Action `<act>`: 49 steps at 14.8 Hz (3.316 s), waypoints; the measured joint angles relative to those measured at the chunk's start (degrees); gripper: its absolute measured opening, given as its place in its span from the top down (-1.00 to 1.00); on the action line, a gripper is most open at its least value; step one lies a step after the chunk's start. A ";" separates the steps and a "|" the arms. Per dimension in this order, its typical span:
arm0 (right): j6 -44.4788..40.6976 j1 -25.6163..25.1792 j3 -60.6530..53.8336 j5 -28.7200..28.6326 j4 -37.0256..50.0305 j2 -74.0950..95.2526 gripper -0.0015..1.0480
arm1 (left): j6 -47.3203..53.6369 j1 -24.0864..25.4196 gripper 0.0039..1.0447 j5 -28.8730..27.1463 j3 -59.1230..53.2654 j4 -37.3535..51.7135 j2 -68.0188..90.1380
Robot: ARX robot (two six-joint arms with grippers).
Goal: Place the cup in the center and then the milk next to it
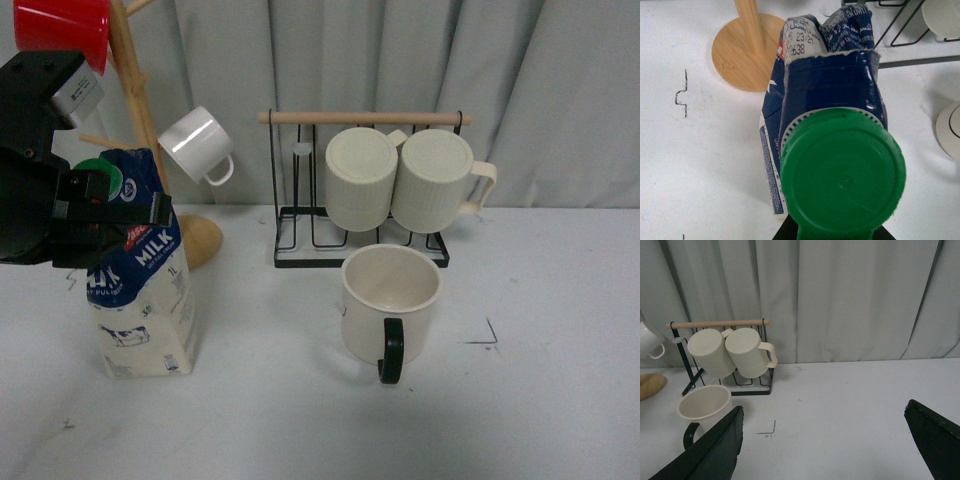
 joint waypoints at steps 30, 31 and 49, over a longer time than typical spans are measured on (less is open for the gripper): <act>0.00 0.00 0.00 0.00 0.00 0.00 -0.87 | -8.26 -18.53 -0.86 -5.03 5.27 3.67 -7.19; 0.00 0.00 0.00 -0.02 0.00 0.00 -0.87 | -5.62 -19.96 -0.88 -7.80 1.46 8.22 -14.56; 0.00 0.00 0.00 0.00 0.00 0.00 -0.87 | 3.72 1.79 0.79 -7.72 -31.87 16.87 -55.36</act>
